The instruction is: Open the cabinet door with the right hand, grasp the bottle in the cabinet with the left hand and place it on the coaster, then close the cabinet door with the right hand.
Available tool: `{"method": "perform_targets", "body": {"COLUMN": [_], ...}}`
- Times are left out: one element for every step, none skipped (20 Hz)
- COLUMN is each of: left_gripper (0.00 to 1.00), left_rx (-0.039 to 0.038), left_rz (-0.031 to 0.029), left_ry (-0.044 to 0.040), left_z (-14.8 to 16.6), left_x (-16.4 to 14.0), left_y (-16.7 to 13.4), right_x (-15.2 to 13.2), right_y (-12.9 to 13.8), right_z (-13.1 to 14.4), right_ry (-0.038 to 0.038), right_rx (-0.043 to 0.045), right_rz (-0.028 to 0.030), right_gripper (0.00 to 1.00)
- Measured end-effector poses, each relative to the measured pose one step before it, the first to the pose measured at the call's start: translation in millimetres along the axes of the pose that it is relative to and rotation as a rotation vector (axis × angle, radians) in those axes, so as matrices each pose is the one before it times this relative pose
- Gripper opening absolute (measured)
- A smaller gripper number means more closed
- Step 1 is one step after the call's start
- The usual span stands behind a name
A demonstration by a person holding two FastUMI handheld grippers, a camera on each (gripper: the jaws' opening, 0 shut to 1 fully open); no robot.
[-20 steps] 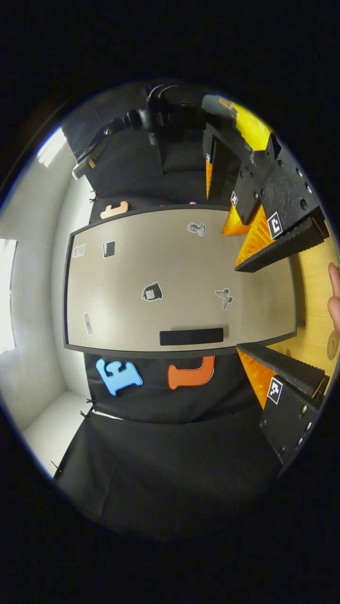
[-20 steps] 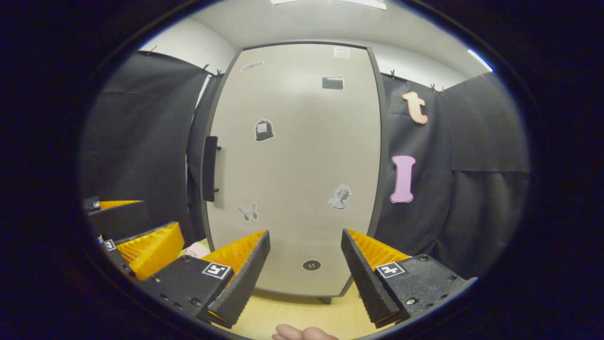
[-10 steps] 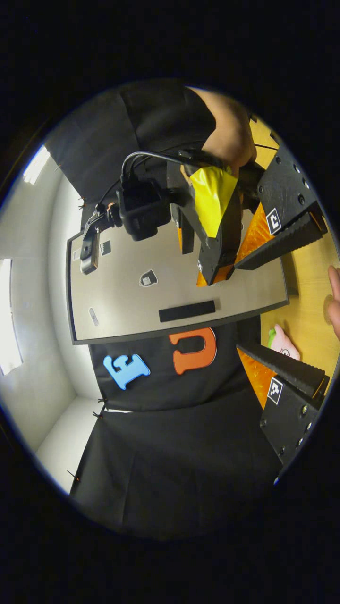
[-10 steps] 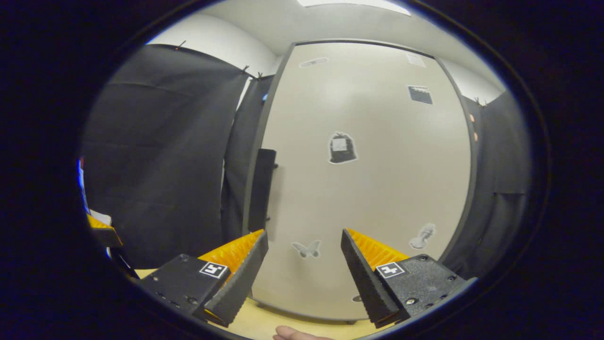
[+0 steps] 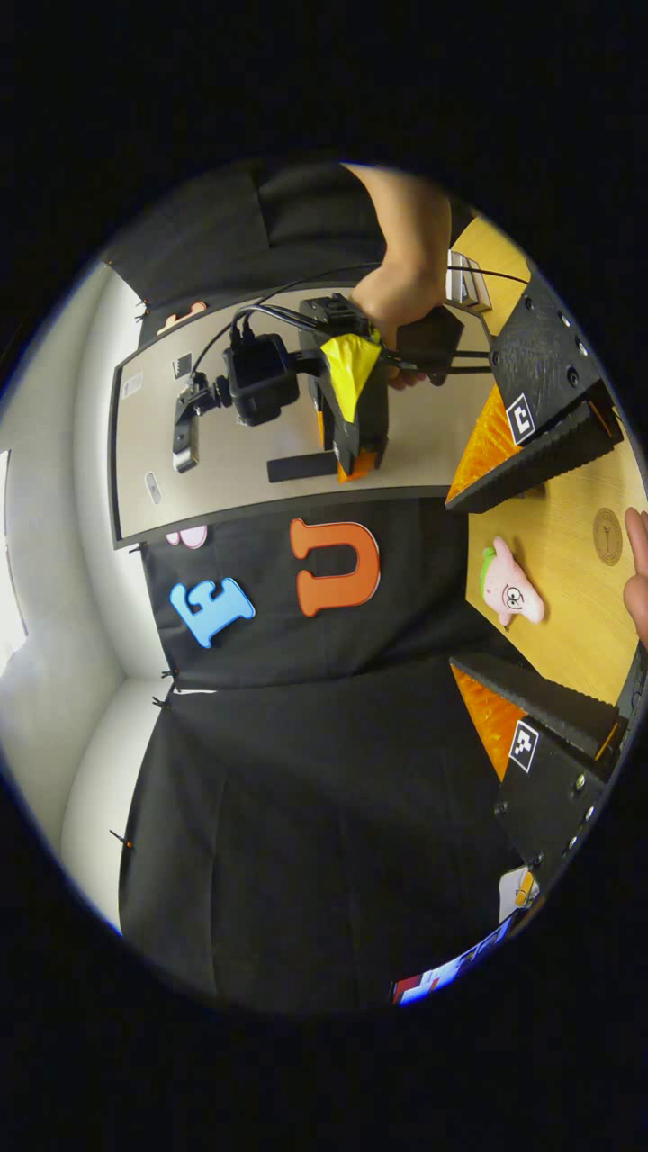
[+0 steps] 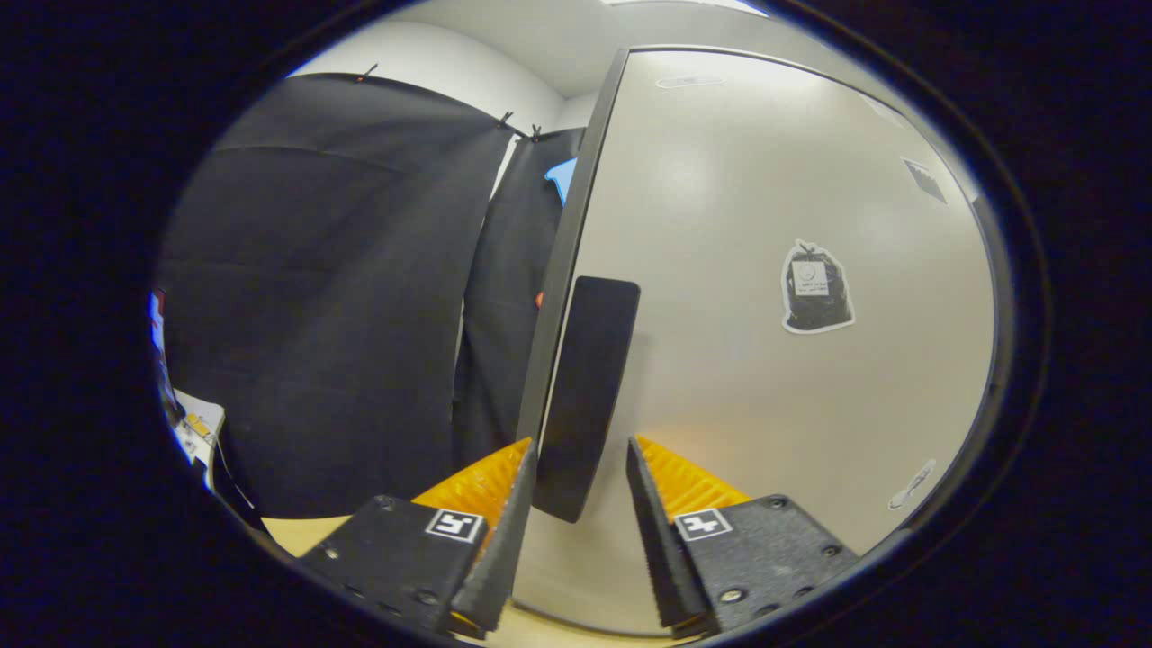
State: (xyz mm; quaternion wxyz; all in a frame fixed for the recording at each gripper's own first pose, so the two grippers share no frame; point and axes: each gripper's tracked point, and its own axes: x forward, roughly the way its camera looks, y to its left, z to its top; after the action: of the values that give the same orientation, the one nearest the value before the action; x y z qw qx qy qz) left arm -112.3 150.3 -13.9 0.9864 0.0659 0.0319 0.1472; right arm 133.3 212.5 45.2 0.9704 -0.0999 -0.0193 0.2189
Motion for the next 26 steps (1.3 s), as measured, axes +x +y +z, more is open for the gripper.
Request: {"method": "perform_targets", "body": {"left_gripper": [0.95,0.95,0.95,0.95,0.95,0.95,0.95,0.95,0.95,0.95,0.95,0.95,0.95,0.95,0.95,0.95,0.95,0.95,0.95,0.95,0.95,0.95,0.95,0.95,0.95,0.95], "left_rx": [-0.00974,-0.00689,-0.00127,0.0035,0.00514,0.00518,0.00153,-0.00226,-0.00151,-0.00034,-0.00608,-0.0043,0.00021,-0.00057,-0.00228,-0.00166,0.00315,0.00597,0.00351,-0.00147,-0.00207,-0.00349,-0.0025,-0.0018,-0.00105,-0.00049], "left_rz": [0.00255,-0.00493,-0.00709,-0.00652,-0.00691,-0.0066,-0.00355,-0.00339,-0.00197,0.00009,-0.00996,-0.01018,-0.00531,-0.0083,-0.01319,-0.01507,-0.01542,-0.01509,-0.0154,-0.01561,-0.0145,-0.01332,-0.01258,-0.01265,-0.00998,-0.00668], "left_ry": [0.01098,0.00426,0.00234,0.00043,-0.00005,0.0015,-0.00123,-0.00235,0.00031,0.00869,0.00597,-0.00105,-0.00197,-0.00152,-0.00028,0.00396,0.00689,0.00266,0.00062,0.00171,0.00368,0.00256,0.00052,-0.00173,-0.00071,-0.00116], "left_z": [-3.63,-0.45,-1.71,-1.02,-1.53,-1.76,0.13,0.42,0.82,-1.67,-1.21,0.38,-1.45,-0.9,-1.61,-2.59,-3.02,-1.57,0.7,-0.06,0.91,0.2,0.6,1.64,1.91,1.57], "left_x": [-2.29,-1.57,-0.68,-1.12,-0.16,-2.06,-1.11,-0.5,1.91,1.58,-0.6,-0.91,-0.26,0.42,-0.89,-0.18,-0.54,0.56,2.94,3.91,5.07,4.4,5.24,4.93,8.12,7.37], "left_y": [1.95,-2.5,-4.3,-1.07,2.87,2.35,3.68,2.32,-1.53,0.66,-1.36,-0.93,1.52,0.25,-2.71,-2.05,-1.84,-2.15,-2.82,-3.22,-2.51,-0.81,-1.68,-3.3,-3.6,-3.72], "right_x": [4.49,1.59,-0.11,1.04,-0.1,-1.27,-1.62,-1.3,-2.33,-3.39,-5.13,-7.16,-7.94,-9.81,-10.26,-15.16,-12.77,-11.27,-16.02,-18.58,-21.17,-19.05,-14.04,-11.43,-11.23,-10.26], "right_y": [-1.51,-1.17,0.87,0.42,0.14,0.44,0.71,0.35,0.46,1.16,2.31,3.61,3.7,3.81,3.83,7.06,4.3,-2.39,-1.08,-0.95,-1.93,-3.21,-2.83,-0.26,0.06,0.23], "right_z": [-2.36,-1.2,-1.08,-0.49,-0.18,0.01,0.15,-0.28,-0.21,-0.78,-0.2,0.32,0.84,0.69,1.14,0.54,-0.43,-3.86,-5.1,-7.96,-8.82,-5.99,-1.19,-0.23,-1.08,-3.59], "right_ry": [0.002,0.01051,0.00352,0.007,0.0131,0.01685,0.00963,0.00418,0.00225,0.00373,0.00436,0.00349,0.00746,0.00838,0.00631,0.00447,0.0048,0.00714,0.00801,0.00815,0.00842,0.0103,0.0105,0.0075,0.00355,0.00566], "right_rx": [-0.0117,-0.01502,0.00629,0.01993,0.02417,0.02276,0.01019,0.00515,-0.00499,-0.00389,0.00424,0.00816,0.01006,0.00274,-0.00175,0.00093,-0.00351,-0.01523,-0.01052,0.00501,0.01451,0.0123,-0.00212,-0.00628,0.00452,0.01138], "right_rz": [-0.02417,-0.0188,-0.0071,0.00217,0.00691,0.00613,0.00381,-0.00159,-0.0045,-0.00186,0.00337,0.00751,0.01144,0.01333,0.01325,0.01065,0.00268,-0.00061,0.00287,0.00783,0.0106,0.00517,-0.00238,-0.00313,-0.00162,0.00061], "right_gripper": [0.53,0.35,0.34,0.31,0.3,0.27,0.26,0.24,0.24,0.24,0.24,0.23,0.23,0.23,0.24,0.23,0.22,0.22,0.22,0.22,0.22,0.21,0.21,0.21,0.22,0.21]}}
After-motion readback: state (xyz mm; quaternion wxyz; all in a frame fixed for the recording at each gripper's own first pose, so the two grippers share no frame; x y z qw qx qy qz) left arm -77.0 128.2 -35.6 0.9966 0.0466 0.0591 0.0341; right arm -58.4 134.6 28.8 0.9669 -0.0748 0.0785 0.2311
